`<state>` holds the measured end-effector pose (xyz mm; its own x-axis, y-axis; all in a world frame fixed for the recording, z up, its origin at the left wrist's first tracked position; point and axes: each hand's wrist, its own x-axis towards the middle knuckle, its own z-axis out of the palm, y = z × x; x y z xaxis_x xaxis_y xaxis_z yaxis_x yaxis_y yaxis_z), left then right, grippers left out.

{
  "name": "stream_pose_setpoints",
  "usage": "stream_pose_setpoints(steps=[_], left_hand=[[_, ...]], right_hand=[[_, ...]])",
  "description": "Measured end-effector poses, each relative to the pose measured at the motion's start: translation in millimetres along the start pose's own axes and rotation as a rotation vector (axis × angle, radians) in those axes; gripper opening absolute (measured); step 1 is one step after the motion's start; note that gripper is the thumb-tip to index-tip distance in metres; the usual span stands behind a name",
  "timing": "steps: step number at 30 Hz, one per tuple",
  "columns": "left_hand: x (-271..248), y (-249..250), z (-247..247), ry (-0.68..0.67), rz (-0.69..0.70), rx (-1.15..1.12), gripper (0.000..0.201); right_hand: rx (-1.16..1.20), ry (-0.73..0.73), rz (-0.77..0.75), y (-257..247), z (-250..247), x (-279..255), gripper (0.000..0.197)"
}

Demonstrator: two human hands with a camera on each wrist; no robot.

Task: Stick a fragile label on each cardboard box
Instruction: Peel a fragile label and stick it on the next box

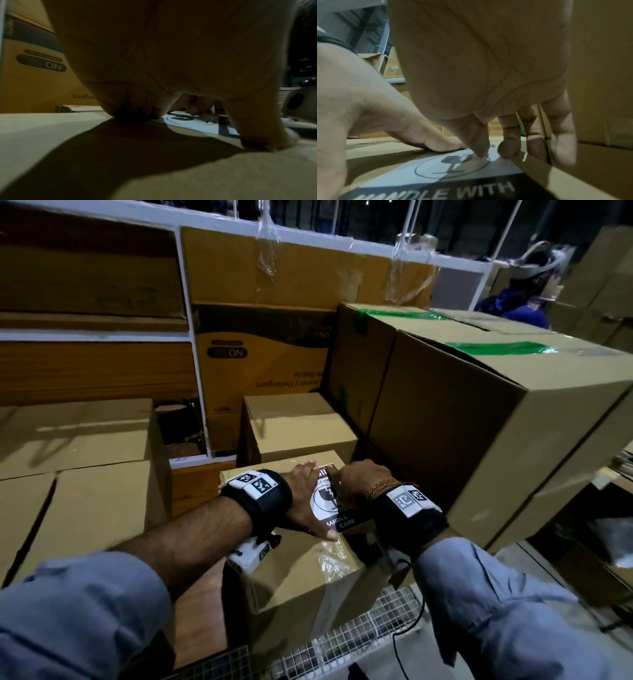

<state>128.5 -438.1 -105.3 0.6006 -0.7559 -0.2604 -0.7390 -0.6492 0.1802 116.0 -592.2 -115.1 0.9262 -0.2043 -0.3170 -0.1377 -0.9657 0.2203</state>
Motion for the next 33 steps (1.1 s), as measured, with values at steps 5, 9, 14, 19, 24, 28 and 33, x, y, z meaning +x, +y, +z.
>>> stream_pose_setpoints(steps=[5,9,14,19,24,28,33], left_hand=[[8,-8,8,-0.049,-0.064,0.007,0.138],[5,-3,3,-0.024,-0.006,0.003,0.13],[9,-6,8,-0.046,-0.049,0.048,0.133],[16,-11,14,-0.062,-0.094,0.058,0.14],[26,-18,22,-0.046,-0.115,0.072,0.147],[28,-19,22,-0.05,-0.118,0.078,0.15],[32,-22,24,-0.06,-0.123,0.089,0.153]], right_hand=[[-0.013,-0.018,0.012,-2,0,3,0.063],[0.041,-0.032,0.036,0,3,4,0.057],[0.069,-0.008,0.042,2,8,-11,0.054],[0.069,0.036,0.02,7,17,-44,0.048],[0.069,0.123,-0.034,17,34,-79,0.05],[0.123,0.171,-0.035,18,43,-100,0.058],[0.139,0.201,-0.017,16,51,-109,0.061]])
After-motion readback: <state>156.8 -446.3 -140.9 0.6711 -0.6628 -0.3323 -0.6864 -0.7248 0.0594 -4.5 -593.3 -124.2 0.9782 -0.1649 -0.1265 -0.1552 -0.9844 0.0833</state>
